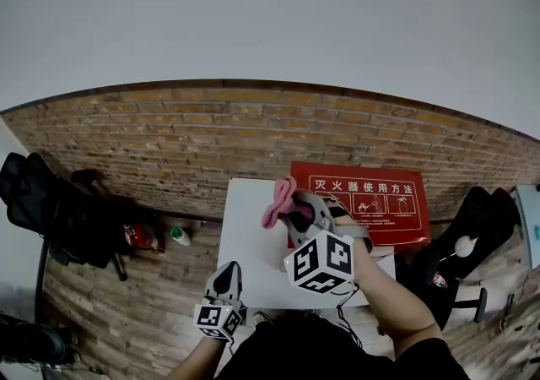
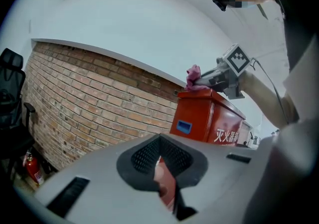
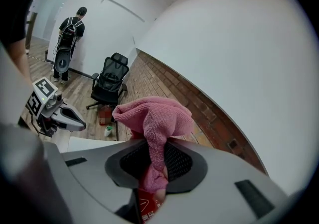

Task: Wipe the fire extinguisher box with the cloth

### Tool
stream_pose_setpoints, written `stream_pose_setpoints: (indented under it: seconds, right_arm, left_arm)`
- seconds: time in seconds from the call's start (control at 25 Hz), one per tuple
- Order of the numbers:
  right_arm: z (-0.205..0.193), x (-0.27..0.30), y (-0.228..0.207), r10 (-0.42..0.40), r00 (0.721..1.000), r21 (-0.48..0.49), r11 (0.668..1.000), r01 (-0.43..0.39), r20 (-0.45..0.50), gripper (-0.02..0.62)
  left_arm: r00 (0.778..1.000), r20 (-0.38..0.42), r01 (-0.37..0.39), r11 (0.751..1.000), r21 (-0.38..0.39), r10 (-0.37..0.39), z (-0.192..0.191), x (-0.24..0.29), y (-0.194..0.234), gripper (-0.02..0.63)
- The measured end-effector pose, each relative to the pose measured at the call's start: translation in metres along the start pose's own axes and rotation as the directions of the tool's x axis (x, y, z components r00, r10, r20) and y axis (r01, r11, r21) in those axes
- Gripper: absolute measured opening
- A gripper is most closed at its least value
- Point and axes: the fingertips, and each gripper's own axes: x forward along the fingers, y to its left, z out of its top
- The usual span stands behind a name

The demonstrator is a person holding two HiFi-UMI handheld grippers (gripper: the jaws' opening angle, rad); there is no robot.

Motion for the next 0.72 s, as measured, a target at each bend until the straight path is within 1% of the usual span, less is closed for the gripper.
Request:
stream_pose_setpoints:
  seconds: [0.16,0.44,0.72]
  right_arm:
    - [-0.006,-0.005,-0.003,0.004,1.0,0.019,1.0,-0.005,0.013,0.084]
    - [-0.021,-0.014,-0.01,0.007,1.0,0.035,0.999,-0.007,0.011,0.084]
    - [-0.036,-0.024,-0.016,0.001,1.0,0.046,0.999,-0.001,0.003,0.084]
  left_arm:
    - [1.0,-0.004,-0.017,1.0,-0.003,0.017,-0.003,0.0,-0.004,0.017]
    - [1.0,-0.018,-0.016,1.0,0.001,0.016,-0.01,0.001,-0.018,0.017]
    - [1.0,-0.018,-0.015,1.0,0.002,0.015,-0.01,0.005,-0.03,0.017]
